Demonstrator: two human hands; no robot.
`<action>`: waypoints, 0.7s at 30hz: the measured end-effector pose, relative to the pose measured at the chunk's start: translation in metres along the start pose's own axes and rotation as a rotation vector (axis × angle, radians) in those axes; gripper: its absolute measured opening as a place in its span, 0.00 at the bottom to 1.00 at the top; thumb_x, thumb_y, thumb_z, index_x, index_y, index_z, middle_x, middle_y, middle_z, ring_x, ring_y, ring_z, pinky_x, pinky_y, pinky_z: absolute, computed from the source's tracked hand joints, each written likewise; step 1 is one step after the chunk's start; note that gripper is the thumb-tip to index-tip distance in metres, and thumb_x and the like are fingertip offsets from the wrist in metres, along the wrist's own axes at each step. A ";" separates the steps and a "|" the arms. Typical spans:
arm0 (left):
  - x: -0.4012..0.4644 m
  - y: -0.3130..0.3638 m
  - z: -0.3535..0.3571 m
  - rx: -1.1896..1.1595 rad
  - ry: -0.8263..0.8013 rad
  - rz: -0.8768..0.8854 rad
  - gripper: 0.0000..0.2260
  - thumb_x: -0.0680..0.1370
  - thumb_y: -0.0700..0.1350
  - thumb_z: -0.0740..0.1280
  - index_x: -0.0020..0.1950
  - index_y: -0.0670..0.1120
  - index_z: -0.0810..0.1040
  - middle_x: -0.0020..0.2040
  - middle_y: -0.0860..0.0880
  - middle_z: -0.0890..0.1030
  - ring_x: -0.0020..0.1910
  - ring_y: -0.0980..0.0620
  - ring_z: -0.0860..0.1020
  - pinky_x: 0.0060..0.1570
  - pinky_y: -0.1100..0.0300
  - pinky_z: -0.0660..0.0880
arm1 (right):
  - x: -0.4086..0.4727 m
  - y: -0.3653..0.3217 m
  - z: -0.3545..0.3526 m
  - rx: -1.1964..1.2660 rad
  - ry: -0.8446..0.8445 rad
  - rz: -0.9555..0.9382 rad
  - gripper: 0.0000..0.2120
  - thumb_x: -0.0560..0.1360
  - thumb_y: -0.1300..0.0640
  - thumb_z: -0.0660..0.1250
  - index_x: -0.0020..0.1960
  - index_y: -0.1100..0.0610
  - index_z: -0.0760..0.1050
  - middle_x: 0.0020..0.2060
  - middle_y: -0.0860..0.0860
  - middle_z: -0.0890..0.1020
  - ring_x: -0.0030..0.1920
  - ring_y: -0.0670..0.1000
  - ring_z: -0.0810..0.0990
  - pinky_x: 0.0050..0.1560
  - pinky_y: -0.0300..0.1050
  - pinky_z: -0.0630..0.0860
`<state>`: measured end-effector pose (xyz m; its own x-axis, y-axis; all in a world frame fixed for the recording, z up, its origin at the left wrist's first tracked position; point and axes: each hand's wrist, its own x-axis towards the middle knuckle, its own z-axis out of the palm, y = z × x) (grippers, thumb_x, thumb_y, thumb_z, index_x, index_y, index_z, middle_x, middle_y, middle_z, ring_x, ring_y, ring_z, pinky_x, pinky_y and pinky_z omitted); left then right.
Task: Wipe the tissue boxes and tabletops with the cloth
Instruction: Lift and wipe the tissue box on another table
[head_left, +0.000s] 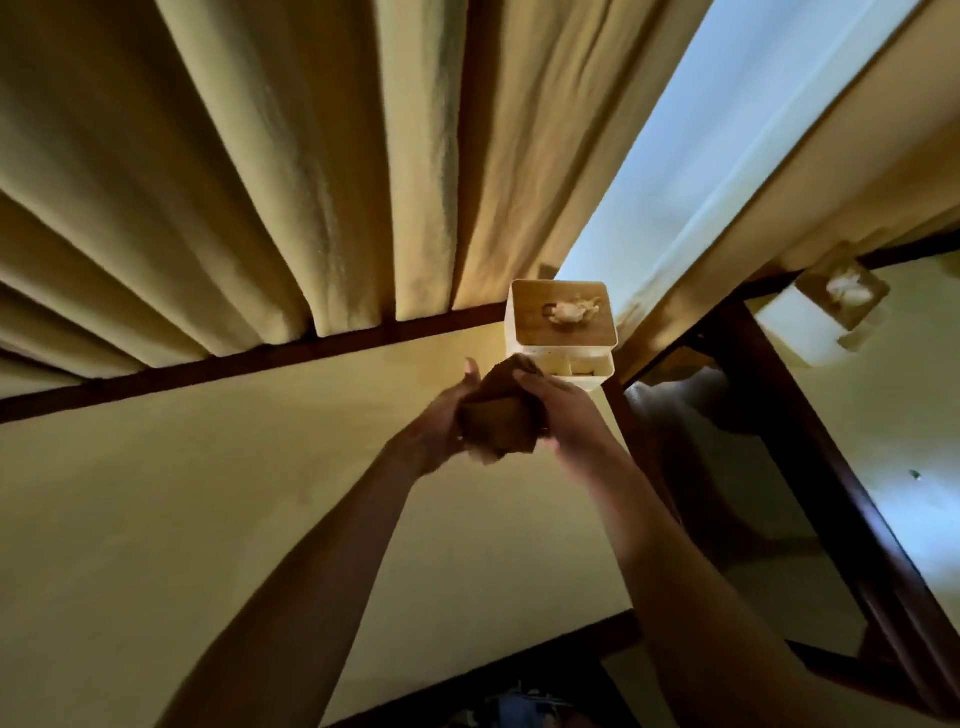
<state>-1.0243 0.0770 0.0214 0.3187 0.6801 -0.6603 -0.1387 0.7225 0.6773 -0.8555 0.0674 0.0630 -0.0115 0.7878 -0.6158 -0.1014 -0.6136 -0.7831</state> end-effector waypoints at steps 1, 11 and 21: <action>-0.007 -0.009 0.000 -0.150 -0.068 -0.030 0.32 0.82 0.68 0.54 0.72 0.46 0.76 0.64 0.38 0.82 0.63 0.37 0.80 0.59 0.44 0.79 | 0.001 -0.002 0.002 -0.036 -0.038 -0.005 0.14 0.81 0.48 0.70 0.63 0.55 0.81 0.58 0.54 0.86 0.60 0.56 0.84 0.59 0.53 0.82; -0.002 -0.027 0.015 -0.474 0.106 0.149 0.20 0.80 0.49 0.71 0.69 0.42 0.77 0.63 0.37 0.83 0.64 0.34 0.80 0.65 0.41 0.78 | 0.034 -0.028 0.002 -0.931 0.023 -0.244 0.19 0.84 0.44 0.63 0.64 0.55 0.82 0.57 0.53 0.85 0.57 0.53 0.83 0.42 0.39 0.73; 0.048 -0.035 0.047 -0.036 0.883 0.332 0.16 0.81 0.46 0.71 0.68 0.44 0.78 0.59 0.47 0.84 0.57 0.48 0.81 0.58 0.53 0.78 | 0.100 -0.079 -0.075 -1.618 0.102 -0.535 0.42 0.70 0.45 0.79 0.78 0.51 0.63 0.74 0.55 0.69 0.74 0.60 0.64 0.71 0.61 0.68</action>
<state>-0.9597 0.0788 -0.0186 -0.5657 0.6892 -0.4527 -0.1284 0.4687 0.8740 -0.7741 0.1905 0.0571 -0.2484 0.9417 -0.2270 0.9659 0.2231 -0.1313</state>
